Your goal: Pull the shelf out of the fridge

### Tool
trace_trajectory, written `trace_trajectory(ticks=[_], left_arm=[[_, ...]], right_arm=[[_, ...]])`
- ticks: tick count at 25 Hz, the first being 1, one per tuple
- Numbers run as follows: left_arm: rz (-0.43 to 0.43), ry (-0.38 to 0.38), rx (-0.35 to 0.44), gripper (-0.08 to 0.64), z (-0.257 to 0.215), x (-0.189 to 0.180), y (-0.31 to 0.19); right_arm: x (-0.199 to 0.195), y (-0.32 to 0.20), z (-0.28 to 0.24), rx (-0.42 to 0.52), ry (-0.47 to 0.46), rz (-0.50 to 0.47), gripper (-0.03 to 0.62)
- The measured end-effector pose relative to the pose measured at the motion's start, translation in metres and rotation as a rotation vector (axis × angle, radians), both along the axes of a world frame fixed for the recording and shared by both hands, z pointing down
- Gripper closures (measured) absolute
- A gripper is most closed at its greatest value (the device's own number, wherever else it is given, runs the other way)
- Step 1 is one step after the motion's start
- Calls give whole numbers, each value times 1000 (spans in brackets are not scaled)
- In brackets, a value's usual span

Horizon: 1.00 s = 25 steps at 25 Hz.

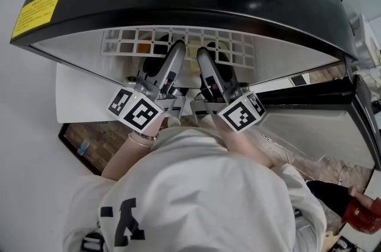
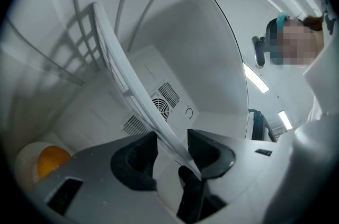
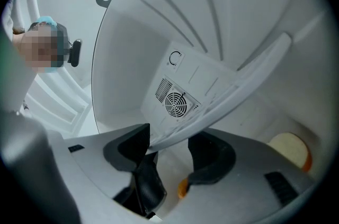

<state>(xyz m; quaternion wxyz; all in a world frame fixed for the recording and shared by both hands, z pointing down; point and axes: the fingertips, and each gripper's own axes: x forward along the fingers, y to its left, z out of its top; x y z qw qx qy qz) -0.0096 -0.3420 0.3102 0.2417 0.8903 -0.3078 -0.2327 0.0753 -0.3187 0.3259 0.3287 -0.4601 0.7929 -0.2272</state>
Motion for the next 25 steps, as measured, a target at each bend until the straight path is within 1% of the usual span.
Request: trace_trajectory(ticks=[9, 16, 20, 25], left_arm=[[-9, 5, -22, 383, 0, -2, 5], [-9, 7, -23, 385, 1, -4, 10], [-9, 9, -21, 385, 0, -5, 14], [-8, 9, -20, 385, 1, -5, 19]], right_arm=[[-1, 4, -1, -1, -3, -15, 353], [-2, 10, -1, 7, -4, -22, 353], [3, 14, 10, -40, 11, 10, 353], [2, 19, 8, -35, 11, 9, 353]])
